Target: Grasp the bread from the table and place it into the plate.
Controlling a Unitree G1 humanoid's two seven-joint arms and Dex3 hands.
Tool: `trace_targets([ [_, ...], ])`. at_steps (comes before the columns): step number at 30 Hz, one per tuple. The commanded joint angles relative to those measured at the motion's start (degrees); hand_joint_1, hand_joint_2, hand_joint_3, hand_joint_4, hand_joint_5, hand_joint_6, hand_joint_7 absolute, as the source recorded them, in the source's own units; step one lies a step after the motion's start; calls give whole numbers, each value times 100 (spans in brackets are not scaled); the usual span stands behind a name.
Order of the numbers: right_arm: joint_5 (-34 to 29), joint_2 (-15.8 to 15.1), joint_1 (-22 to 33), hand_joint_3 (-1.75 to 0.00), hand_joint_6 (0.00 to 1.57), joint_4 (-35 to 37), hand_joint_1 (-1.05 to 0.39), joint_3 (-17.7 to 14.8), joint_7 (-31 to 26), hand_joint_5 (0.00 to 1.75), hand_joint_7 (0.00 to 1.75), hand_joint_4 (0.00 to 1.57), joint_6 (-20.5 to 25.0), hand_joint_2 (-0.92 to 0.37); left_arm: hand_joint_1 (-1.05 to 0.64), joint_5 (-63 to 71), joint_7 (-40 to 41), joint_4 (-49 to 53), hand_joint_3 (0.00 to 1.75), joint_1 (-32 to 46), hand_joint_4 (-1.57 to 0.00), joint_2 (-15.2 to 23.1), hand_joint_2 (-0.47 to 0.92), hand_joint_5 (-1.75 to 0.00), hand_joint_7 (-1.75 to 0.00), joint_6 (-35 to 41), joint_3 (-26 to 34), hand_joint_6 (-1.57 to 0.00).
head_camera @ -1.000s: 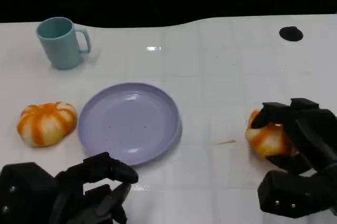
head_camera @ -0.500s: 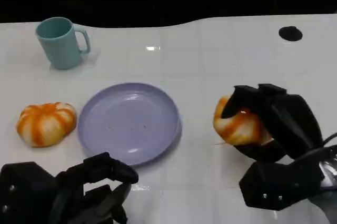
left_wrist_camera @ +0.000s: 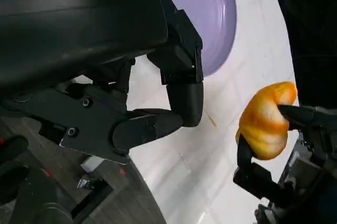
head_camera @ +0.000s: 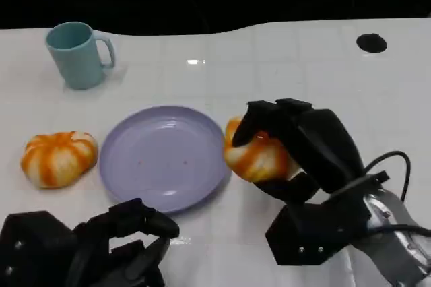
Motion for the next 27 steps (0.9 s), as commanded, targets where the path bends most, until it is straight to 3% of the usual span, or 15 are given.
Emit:
trace_targets([
  [1,118,239,-358,-138,84,439,-9,111,5,175,150,102,-170,-23,-28,-38,18,-72,67,68,-68,22,82,-175,-132,0,54,-62],
  [3,115,404,-545,-138,80,727,-11,196,-20,175,160,101,-217,-25,-27,-22,22,-82,69,93,-68,27,81,-175,-132,-11,34,-62],
  [7,72,672,-901,-141,84,1277,-12,320,-147,175,156,100,-345,-21,-27,-5,51,-150,72,125,-68,29,79,-175,-133,42,15,-62],
  [11,92,935,-1252,-139,75,1840,-14,390,-243,175,173,100,-393,-24,-26,20,62,-168,74,148,-67,10,79,-175,-133,29,-17,-61],
  [21,138,1479,-2023,-133,71,3092,-17,422,-268,175,174,98,-165,-32,-26,89,73,-188,77,170,-67,-27,77,-175,-134,-5,-88,-60],
  [23,139,1552,-2128,-129,71,3274,-17,434,-271,175,167,95,-106,-33,-26,119,65,-162,77,158,-68,-28,77,-175,-134,-50,-105,-60],
  [26,203,1662,-2251,-106,78,3431,-19,432,-49,170,111,79,156,-44,-26,135,78,-152,78,149,-69,-51,77,-175,-135,-62,-111,-60],
  [27,236,1688,-2279,-95,79,3468,-20,433,40,160,98,74,220,-49,-26,145,80,-151,79,151,-69,-55,77,-175,-135,-73,-114,-60],
])
